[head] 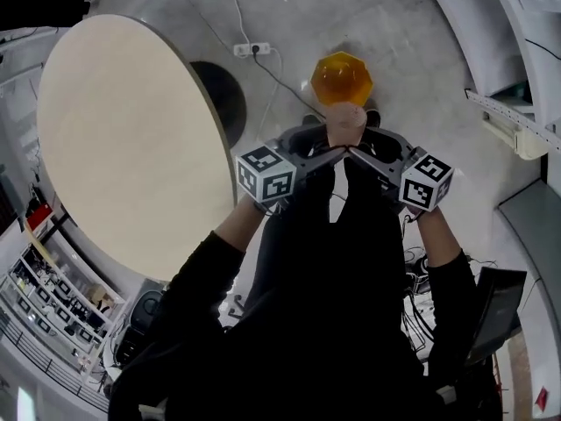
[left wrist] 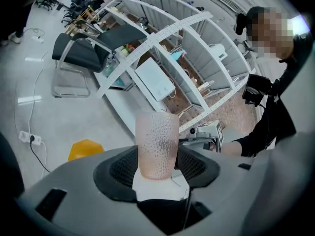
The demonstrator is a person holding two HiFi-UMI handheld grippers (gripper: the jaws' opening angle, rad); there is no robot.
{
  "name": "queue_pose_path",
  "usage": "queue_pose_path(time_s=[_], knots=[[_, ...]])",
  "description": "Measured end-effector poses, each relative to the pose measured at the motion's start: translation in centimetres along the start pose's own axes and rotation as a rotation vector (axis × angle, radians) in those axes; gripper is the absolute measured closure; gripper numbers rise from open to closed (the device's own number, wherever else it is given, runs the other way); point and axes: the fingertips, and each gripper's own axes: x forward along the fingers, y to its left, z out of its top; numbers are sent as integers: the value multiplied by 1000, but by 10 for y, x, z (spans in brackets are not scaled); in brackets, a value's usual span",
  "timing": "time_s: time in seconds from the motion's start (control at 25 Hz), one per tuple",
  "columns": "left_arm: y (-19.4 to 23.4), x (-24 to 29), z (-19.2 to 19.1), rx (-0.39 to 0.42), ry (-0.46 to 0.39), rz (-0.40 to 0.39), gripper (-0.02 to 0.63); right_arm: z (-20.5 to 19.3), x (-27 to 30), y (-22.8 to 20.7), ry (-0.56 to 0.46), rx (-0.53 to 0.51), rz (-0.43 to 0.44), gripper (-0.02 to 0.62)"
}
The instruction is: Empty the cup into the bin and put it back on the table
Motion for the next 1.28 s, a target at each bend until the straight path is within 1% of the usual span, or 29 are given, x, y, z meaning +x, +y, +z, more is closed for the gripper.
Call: queue_pose_path(time_s=[0.12, 0.2, 0.32, 0.48, 0.68, 0.84, 0.96, 1.28], knots=[[24, 16, -9, -46, 3, 25, 347, -12, 8, -30, -33, 102, 15, 370], [40, 25, -14, -90, 0, 36, 347, -17, 14, -48, -29, 149, 19, 370], [65, 41, -29, -161, 4, 51, 347, -31, 22, -76, -5, 192, 23, 370], [93, 59, -49, -224, -2, 72, 347, -51, 33, -109, 12, 262, 32, 370], [123, 68, -68, -291, -4, 82, 347, -69, 48, -134, 63, 292, 26, 370], [143, 78, -84, -335, 13, 86, 347, -86, 56, -155, 76, 331, 12, 370], [157, 85, -92, -351, 21, 93, 347, -95, 62, -170, 76, 362, 6, 370], [171, 94, -103, -383, 34, 95, 347, -107, 66, -186, 85, 417, -8, 370]])
